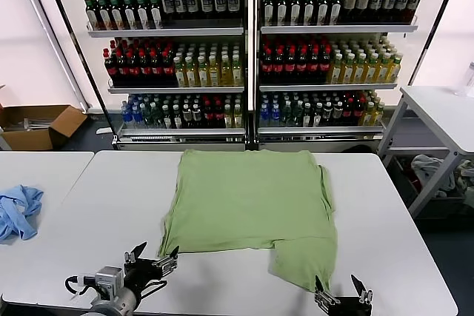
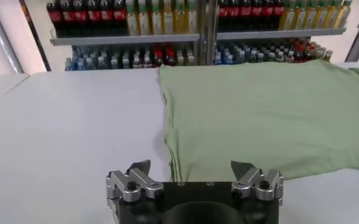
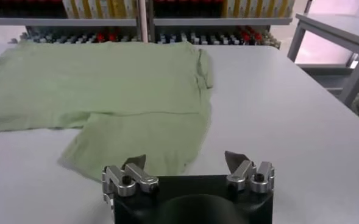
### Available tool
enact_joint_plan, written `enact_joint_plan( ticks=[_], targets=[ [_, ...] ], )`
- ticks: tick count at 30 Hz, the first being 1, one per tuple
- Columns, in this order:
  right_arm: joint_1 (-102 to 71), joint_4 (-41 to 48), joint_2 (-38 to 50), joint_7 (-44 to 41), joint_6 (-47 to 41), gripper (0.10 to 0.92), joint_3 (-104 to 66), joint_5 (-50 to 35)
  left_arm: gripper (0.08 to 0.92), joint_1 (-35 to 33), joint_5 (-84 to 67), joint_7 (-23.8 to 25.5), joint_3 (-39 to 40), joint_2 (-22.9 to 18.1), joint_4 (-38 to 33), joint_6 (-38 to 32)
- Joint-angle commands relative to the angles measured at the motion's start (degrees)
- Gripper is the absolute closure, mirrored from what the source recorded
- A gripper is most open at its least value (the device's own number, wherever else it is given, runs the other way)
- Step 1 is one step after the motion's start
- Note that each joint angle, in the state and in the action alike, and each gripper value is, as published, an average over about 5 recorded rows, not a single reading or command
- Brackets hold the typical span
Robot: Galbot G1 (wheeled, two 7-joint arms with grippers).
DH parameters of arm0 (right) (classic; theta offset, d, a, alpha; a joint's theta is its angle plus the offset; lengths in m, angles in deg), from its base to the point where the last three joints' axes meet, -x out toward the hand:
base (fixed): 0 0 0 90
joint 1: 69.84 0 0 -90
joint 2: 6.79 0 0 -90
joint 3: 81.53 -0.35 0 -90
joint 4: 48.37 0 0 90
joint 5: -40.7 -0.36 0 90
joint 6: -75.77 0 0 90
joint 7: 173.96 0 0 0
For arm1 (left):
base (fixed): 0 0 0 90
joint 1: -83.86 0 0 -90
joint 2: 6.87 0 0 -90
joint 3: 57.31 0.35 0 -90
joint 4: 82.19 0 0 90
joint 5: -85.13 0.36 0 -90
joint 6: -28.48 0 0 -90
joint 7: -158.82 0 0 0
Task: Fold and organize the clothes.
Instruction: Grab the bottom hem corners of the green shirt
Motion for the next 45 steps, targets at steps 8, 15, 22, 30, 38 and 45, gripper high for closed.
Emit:
enact_joint_plan(
  ticks=[8,15,22,30,38,45],
  targets=[
    [0.86,1.14,-0.27,-0.58,0.19,0.203,1.12,0.59,0.177,6.53,-0.90,0.27,3.91,-1.51,8.64,0.31],
    [1.56,2.58,-0.32,-0.58,0.41,0.319,1.84,0.42,0.240,6.84,-1.14,0.43,4.13,-1.57,9.34,-0.21],
    [1.81,3.95,-0.29,-0.52,0.58,0.526,2.67,0.33,0.436,6.47,-1.31,0.88,4.16,-1.65,9.59,-0.38],
    [1.84,5.59,-0.17,-0.56,2.12,0.752,3.22,-0.08,0.670,6.05,-1.25,1.83,4.35,-1.62,9.84,-0.93],
    [2.22,4.01,-0.43,0.39,3.93,0.915,3.10,1.38,0.882,5.12,-0.46,2.09,4.07,-1.27,7.35,-3.46],
    [2.76,-0.75,-0.26,0.53,5.06,0.919,0.63,3.60,0.914,5.08,-1.54,1.63,1.08,-0.15,2.68,-3.35]
  ],
)
